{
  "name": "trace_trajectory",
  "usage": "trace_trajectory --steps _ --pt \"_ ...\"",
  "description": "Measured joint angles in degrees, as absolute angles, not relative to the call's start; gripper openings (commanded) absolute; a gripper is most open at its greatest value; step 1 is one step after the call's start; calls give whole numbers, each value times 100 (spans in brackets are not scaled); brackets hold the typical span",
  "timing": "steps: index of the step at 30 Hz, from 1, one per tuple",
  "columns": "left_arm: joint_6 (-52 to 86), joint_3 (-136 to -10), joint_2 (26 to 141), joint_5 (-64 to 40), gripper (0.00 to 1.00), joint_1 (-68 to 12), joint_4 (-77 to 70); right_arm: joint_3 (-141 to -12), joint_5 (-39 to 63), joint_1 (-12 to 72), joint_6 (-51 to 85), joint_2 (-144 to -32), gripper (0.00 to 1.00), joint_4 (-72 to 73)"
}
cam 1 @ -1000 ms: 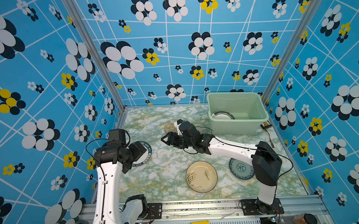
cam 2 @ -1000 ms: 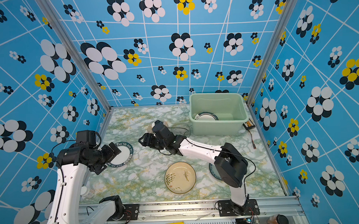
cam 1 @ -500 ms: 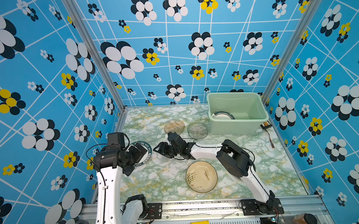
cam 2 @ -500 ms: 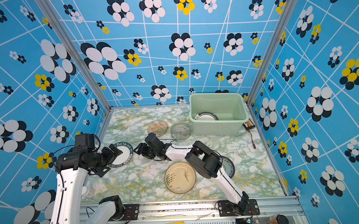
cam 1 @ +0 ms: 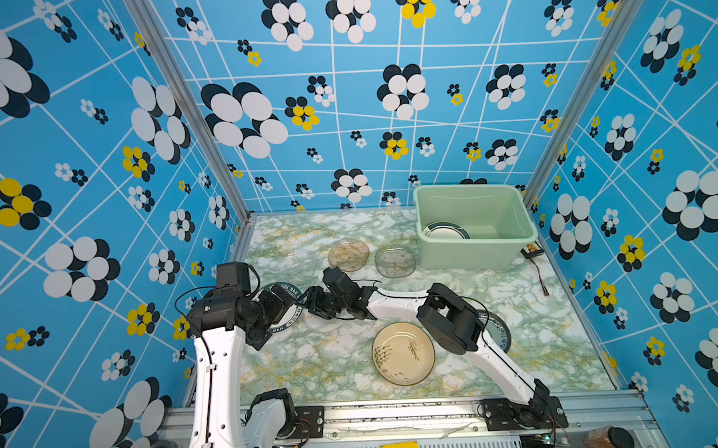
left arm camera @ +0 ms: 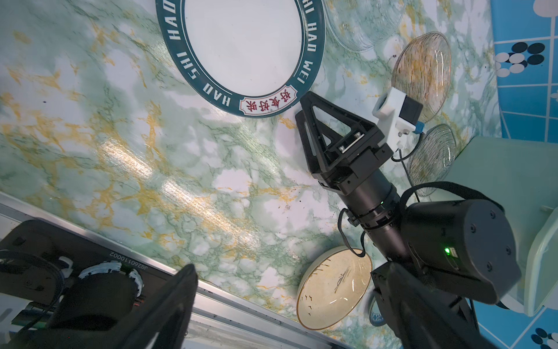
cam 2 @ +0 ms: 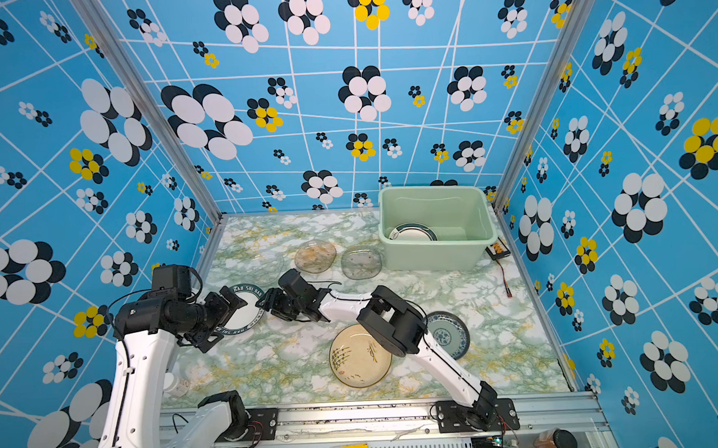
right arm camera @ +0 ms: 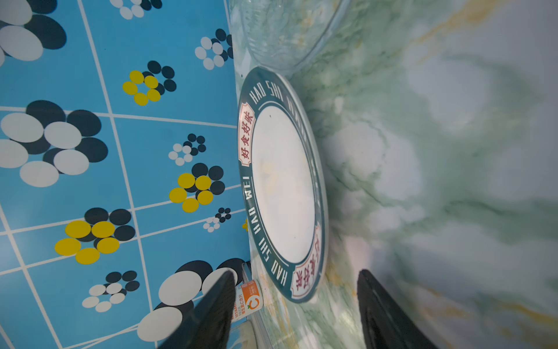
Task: Place the plates into the plastic bin on the countertop
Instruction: Pick up the plate from the middle-left of the table.
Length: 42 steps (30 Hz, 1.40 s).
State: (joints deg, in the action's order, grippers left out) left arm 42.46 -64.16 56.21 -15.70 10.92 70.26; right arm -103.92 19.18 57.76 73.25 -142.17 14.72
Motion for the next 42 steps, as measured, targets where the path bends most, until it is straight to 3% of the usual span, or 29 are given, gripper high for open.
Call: trace_trajectory --steps 12,29,42 --pt "4244 -6425 5660 -1592 99 1120 7028 -11257 2189 5839 7581 -14824 50 1221" --pt "4244 -6469 5732 -1610 99 1125 7028 -11426 2440 5850 7929 -15067 16 1212" --pt "4244 -6469 5732 -1636 99 1125 7026 -11371 2464 5850 7953 -15069 0 1267"
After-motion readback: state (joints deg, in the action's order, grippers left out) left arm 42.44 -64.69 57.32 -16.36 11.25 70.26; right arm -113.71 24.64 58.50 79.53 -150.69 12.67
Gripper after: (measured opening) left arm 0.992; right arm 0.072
